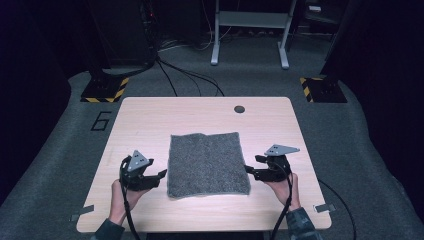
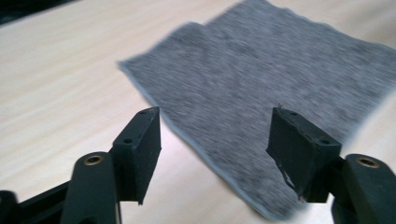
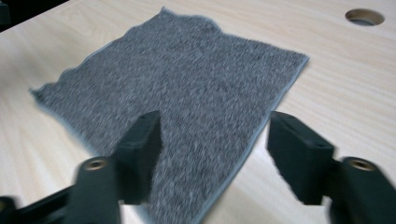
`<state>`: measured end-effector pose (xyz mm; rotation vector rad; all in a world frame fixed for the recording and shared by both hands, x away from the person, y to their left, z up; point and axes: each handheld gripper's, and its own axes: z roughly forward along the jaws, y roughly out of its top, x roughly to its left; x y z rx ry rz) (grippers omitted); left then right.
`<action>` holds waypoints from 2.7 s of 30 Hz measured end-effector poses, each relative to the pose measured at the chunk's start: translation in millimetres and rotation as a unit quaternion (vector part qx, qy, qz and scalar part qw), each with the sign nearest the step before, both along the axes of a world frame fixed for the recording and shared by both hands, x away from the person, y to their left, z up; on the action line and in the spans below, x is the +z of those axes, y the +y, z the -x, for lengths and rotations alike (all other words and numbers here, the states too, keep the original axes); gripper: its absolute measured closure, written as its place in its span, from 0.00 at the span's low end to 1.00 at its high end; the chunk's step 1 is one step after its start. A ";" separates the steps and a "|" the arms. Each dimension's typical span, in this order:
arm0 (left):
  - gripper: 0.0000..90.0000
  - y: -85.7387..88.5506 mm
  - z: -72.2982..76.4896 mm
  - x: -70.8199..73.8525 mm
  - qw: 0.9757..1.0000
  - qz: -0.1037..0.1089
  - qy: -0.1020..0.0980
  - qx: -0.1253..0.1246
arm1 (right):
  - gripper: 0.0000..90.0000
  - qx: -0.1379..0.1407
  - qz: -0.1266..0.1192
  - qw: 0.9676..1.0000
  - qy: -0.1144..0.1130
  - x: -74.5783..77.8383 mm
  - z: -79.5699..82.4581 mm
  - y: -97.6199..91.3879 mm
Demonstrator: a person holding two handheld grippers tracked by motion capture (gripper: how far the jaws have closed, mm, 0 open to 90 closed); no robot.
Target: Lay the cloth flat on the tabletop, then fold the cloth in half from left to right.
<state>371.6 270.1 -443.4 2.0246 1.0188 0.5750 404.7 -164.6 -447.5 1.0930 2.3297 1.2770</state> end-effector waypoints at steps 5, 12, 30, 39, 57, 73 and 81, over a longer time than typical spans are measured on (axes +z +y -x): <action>0.28 -16.8 -20.6 -14.2 0.999 -0.029 0.026 -0.001 | 0.21 -0.006 0.035 0.999 0.000 -8.9 -15.5 21.3; 0.22 -37.8 -47.9 -44.9 0.996 -0.060 0.068 0.000 | 0.09 0.000 0.103 0.995 0.018 -40.1 -46.9 59.2; 0.20 -42.1 -69.3 -72.5 0.993 -0.066 0.097 -0.007 | 0.05 0.023 0.135 0.989 0.052 -71.9 -47.1 66.5; 0.20 -42.3 -58.3 -73.2 0.994 -0.063 0.092 -0.008 | 0.05 0.010 0.130 0.990 0.052 -72.6 -39.6 57.7; 0.14 -45.1 -48.9 -63.8 0.996 -0.058 0.071 0.007 | 0.02 0.001 0.151 0.988 0.041 -67.7 -22.6 52.4; 0.10 -22.6 -74.1 -43.6 0.997 -0.006 0.075 0.024 | 0.03 0.040 0.092 0.995 0.021 -42.7 -3.4 76.9; 0.10 -18.8 -94.9 -42.1 0.997 0.005 0.079 0.024 | 0.04 0.070 0.075 0.995 0.019 -41.3 7.5 103.5</action>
